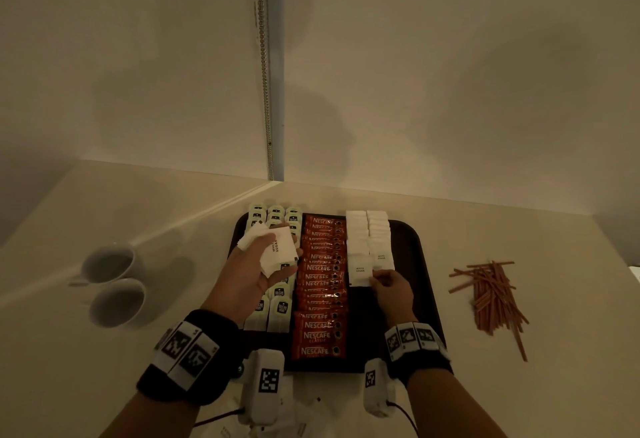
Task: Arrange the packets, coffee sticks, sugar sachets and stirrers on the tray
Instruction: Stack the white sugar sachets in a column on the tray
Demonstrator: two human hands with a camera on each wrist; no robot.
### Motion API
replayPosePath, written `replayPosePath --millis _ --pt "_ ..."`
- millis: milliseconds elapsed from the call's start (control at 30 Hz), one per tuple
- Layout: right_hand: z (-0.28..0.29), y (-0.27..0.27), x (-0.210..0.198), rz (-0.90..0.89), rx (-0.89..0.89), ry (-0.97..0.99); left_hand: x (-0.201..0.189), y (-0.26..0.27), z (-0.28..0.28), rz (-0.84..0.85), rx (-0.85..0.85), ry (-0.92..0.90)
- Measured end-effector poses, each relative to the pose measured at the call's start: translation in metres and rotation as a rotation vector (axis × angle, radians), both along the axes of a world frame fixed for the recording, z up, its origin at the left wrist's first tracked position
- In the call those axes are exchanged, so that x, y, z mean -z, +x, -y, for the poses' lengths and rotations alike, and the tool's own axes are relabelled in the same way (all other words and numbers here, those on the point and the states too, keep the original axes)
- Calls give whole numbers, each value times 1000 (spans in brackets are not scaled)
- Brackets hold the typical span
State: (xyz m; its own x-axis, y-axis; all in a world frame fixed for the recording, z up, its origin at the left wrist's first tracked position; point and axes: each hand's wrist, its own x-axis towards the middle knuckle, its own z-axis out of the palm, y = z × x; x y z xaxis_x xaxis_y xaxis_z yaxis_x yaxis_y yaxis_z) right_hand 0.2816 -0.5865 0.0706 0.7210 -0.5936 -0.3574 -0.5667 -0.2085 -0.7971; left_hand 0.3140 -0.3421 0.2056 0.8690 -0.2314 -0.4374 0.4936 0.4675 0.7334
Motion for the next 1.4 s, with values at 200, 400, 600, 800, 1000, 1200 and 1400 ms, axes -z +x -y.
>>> replayPosePath --millis 200,400,600,800,1000,1200,1400 --pt "-4 12 -5 -48 18 -37 2 0 0 -10 -40 4" --pt "-10 15 -6 -119 -6 -183 1 2 2 -31 -137 58" --pt "-31 19 -53 187 -122 -45 3 1 1 97 -37 260" --pt "-68 18 -120 431 -576 290 -6 3 10 301 63 507" --pt "-71 6 -121 476 -343 425 -16 -1 12 318 2 405" --pt "-77 -6 -122 470 -297 574 -17 -3 18 348 -61 440" --pt "-52 -8 -109 476 -225 545 -15 -2 21 180 58 300"
